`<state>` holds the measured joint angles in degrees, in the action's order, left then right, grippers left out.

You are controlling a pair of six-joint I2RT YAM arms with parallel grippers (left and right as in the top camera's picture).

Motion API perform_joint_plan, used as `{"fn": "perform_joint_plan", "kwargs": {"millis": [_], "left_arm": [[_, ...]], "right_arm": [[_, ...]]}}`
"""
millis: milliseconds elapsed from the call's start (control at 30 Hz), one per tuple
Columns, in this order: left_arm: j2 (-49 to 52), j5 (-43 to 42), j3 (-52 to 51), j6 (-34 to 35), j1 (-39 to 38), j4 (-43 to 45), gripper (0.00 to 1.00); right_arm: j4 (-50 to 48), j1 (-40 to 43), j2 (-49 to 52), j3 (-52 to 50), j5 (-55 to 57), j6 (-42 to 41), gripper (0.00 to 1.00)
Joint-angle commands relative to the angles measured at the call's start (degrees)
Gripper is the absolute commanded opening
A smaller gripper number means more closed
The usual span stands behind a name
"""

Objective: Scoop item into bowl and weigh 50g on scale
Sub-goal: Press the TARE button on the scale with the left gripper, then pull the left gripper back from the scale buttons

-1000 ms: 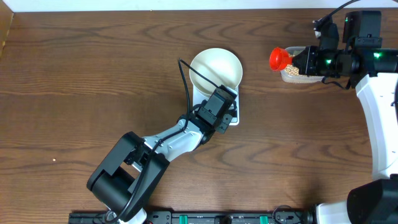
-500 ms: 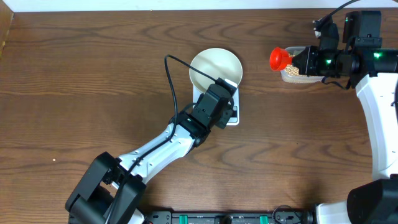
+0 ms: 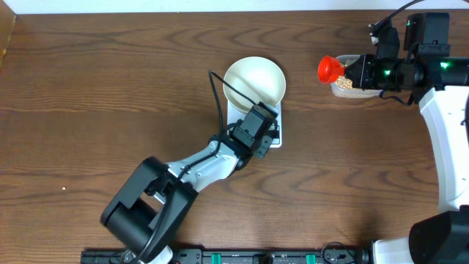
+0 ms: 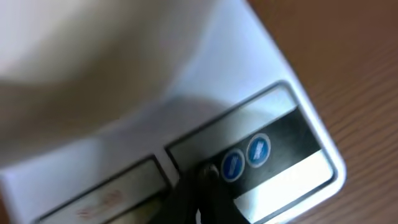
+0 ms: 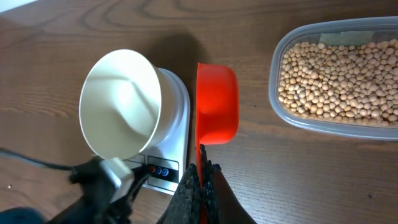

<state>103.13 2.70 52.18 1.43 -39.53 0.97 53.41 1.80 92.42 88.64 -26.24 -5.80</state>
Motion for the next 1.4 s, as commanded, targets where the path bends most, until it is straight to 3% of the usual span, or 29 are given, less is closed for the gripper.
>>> {"fn": "perform_joint_plan", "kwargs": {"millis": [0, 267, 367, 733, 1100, 1367], "left_arm": [[2.1, -0.8, -0.4, -0.3, 0.3, -0.9, 0.07], [-0.2, -0.5, -0.4, -0.4, 0.3, -0.6, 0.07], [-6.1, -0.5, -0.4, -0.4, 0.3, -1.9, 0.07], [-25.7, -0.5, -0.4, -0.3, 0.3, -18.0, 0.07], [-25.9, -0.5, -0.4, -0.3, 0.4, -26.6, 0.07], [-25.7, -0.3, -0.4, -0.3, 0.3, -27.1, 0.07]], "right_arm": [[0.2, 0.0, 0.0, -0.4, -0.2, 0.8, 0.01], [0.2, 0.0, 0.0, -0.4, 0.4, 0.8, 0.01], [-0.1, 0.0, 0.0, -0.4, 0.5, 0.8, 0.01], [-8.1, 0.0, 0.0, -0.4, 3.9, 0.7, 0.01], [-8.0, 0.0, 0.0, -0.4, 8.2, 0.8, 0.01], [-8.3, 0.0, 0.1, -0.4, 8.1, 0.7, 0.01]]}}
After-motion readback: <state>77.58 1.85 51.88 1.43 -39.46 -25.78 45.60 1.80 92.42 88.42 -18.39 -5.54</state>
